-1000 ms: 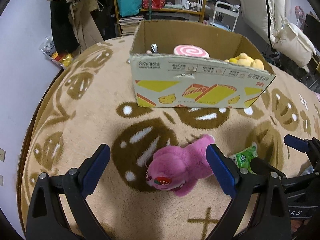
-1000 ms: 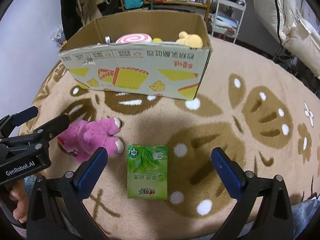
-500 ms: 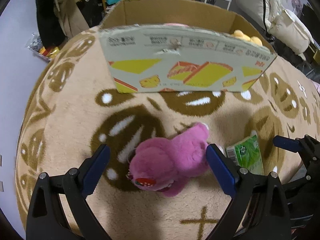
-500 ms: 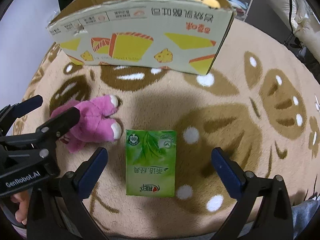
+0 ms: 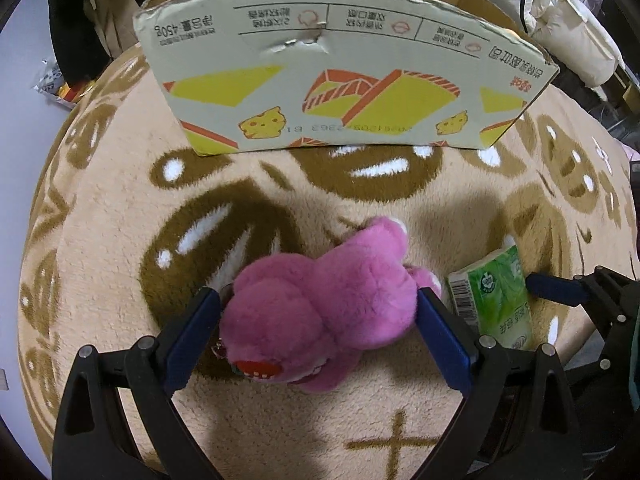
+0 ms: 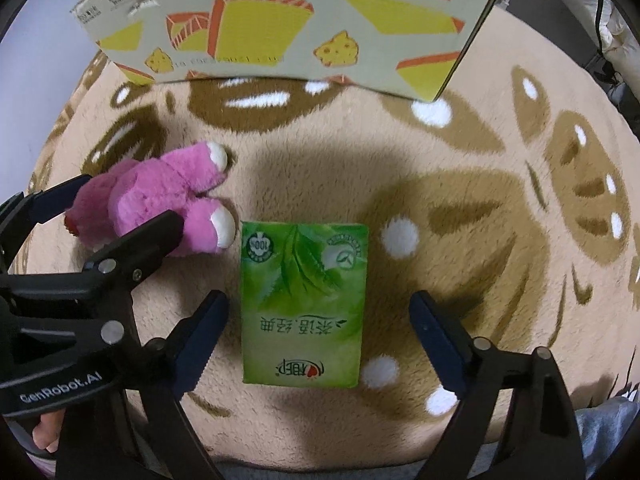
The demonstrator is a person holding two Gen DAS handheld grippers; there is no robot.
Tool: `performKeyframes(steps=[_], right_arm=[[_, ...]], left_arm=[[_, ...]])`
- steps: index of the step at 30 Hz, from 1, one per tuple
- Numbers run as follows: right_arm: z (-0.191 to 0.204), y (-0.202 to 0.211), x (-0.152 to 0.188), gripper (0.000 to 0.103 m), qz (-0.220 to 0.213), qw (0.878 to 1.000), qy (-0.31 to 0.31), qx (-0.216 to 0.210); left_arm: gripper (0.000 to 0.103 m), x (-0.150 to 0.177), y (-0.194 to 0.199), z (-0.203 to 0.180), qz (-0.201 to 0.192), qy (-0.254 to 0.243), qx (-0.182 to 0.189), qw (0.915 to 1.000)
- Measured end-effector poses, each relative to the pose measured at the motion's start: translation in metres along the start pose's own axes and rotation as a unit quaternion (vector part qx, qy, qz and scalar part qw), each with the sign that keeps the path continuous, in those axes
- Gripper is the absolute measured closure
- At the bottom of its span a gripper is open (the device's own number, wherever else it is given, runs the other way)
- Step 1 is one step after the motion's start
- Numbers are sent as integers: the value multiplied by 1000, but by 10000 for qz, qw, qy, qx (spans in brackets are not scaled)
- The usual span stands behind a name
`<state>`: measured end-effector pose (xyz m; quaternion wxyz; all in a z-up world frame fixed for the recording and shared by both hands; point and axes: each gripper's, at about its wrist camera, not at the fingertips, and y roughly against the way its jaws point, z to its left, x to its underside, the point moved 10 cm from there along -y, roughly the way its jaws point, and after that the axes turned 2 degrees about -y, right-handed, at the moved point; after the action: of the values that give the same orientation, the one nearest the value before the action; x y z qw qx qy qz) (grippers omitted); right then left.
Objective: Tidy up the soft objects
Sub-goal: 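Grasp the pink plush with the left tool while the right tool grasps the green pack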
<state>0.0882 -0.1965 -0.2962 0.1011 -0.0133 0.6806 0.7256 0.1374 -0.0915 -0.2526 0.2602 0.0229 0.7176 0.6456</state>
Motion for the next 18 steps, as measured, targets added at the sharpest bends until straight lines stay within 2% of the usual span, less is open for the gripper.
performKeyframes(steps=[6,8,12,14,18], right_arm=[[0,-5,-1,17,-3,9999,-68,-82],[-4,-5,-2,24,-21,9999,-84,-64],[-18,-1,-6,31,-33,9998,-193,-45],[-21,-1,-6,38,-36,9997,-229,-26],[-25,0,-8,43,-50,9997,-254,34]], left_arm=[[7,0,-4,-2,43,93,49,9999],[7,0,-7,-2,83,157,77,9998],[14,1,-7,3,87,329,175,9993],[16,0,-5,4,26,331,116,9994],[19,-2,1,6,-147,300,-169,9993]])
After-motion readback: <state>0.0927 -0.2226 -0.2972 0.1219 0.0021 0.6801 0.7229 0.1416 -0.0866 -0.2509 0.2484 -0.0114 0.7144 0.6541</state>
